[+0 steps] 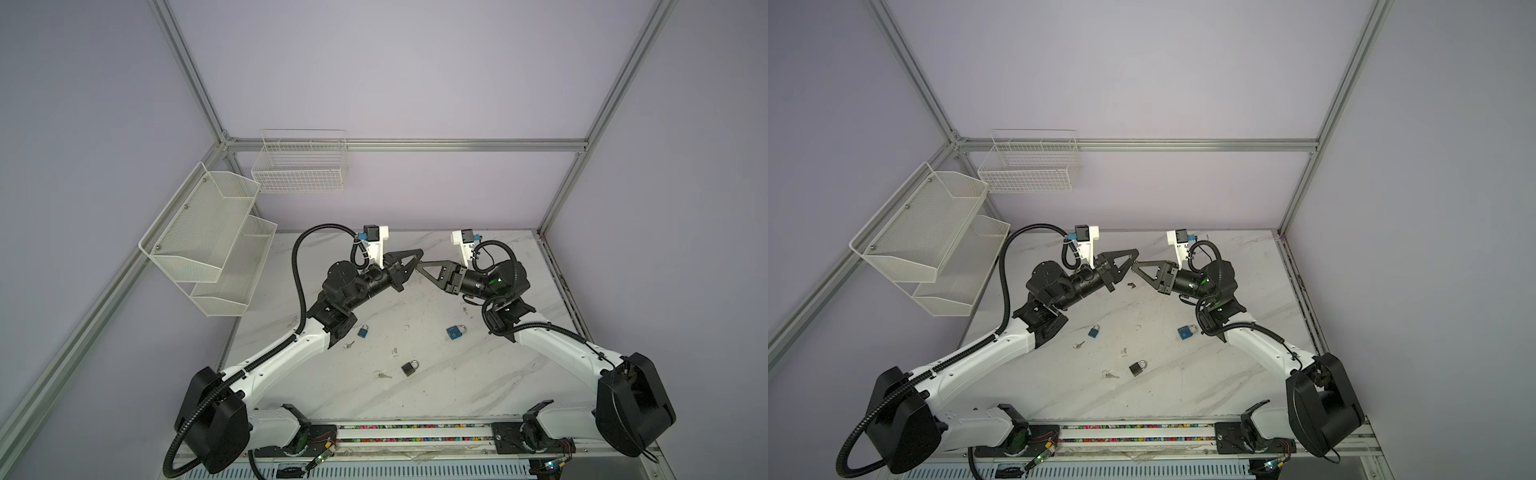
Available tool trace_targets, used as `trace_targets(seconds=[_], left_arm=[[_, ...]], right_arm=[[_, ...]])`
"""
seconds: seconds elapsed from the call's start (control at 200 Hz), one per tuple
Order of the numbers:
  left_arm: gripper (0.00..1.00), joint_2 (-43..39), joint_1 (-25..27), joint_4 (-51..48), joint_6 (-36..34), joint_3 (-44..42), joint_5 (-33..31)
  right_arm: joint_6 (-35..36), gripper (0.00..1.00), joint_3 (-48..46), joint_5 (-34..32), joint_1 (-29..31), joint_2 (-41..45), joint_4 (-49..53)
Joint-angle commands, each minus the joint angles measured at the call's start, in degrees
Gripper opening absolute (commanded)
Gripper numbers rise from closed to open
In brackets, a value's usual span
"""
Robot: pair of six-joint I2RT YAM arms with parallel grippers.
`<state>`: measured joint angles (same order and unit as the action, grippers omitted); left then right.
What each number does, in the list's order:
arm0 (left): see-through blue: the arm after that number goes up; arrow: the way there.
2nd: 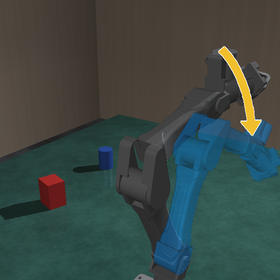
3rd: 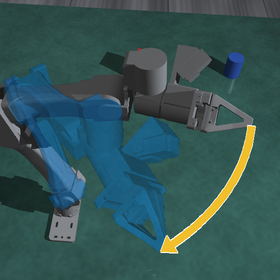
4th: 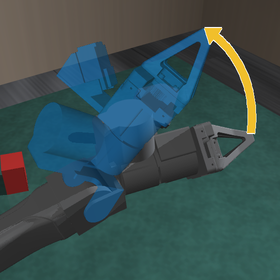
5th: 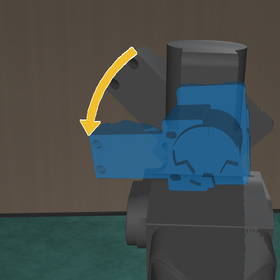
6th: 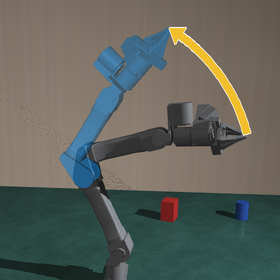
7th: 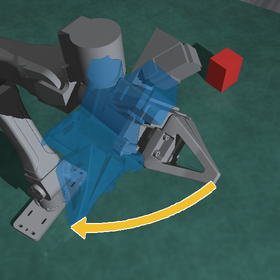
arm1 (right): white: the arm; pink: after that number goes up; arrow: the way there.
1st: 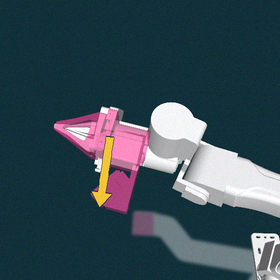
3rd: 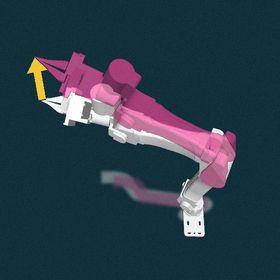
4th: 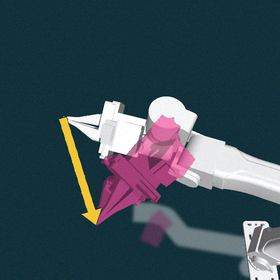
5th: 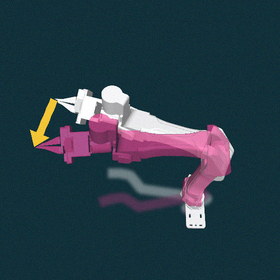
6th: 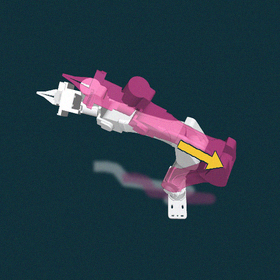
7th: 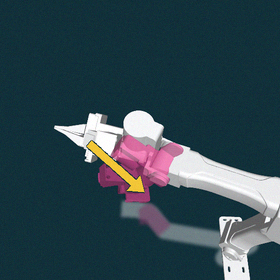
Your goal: Unlock with the key
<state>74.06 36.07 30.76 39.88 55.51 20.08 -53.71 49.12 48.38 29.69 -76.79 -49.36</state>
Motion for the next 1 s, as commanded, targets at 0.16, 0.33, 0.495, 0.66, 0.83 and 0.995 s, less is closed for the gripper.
trace_targets(seconds=[0.16,0.33,0.495,0.66,0.83,0.995], left_arm=[[0.51,-2.4,0.4,-2.5,-2.0,3.1,-2.5],[0.60,-5.9,0.4,-12.6,-5.1,3.6,-8.2],[0.63,-6.6,0.5,-21.9,-5.1,4.1,-10.5],[0.63,-4.8,2.4,-28.9,-3.7,3.9,-11.1],[0.66,-0.1,5.4,-35.2,-6.3,5.3,-10.6],[0.68,9.8,10.7,-42.1,-12.2,11.1,-12.3]], right_arm=[[4.6,0.00,2.2,-1.9,-1.0,4.3,13.1],[5.6,0.00,0.0,-0.4,-5.7,8.2,19.9],[11.9,0.00,0.2,0.0,-11.2,12.1,35.8],[18.5,0.00,0.7,2.1,-18.9,14.2,49.8],[20.8,0.00,-2.2,1.3,-28.8,14.6,57.1],[28.7,0.00,-0.1,-6.7,-31.4,12.5,66.5]])
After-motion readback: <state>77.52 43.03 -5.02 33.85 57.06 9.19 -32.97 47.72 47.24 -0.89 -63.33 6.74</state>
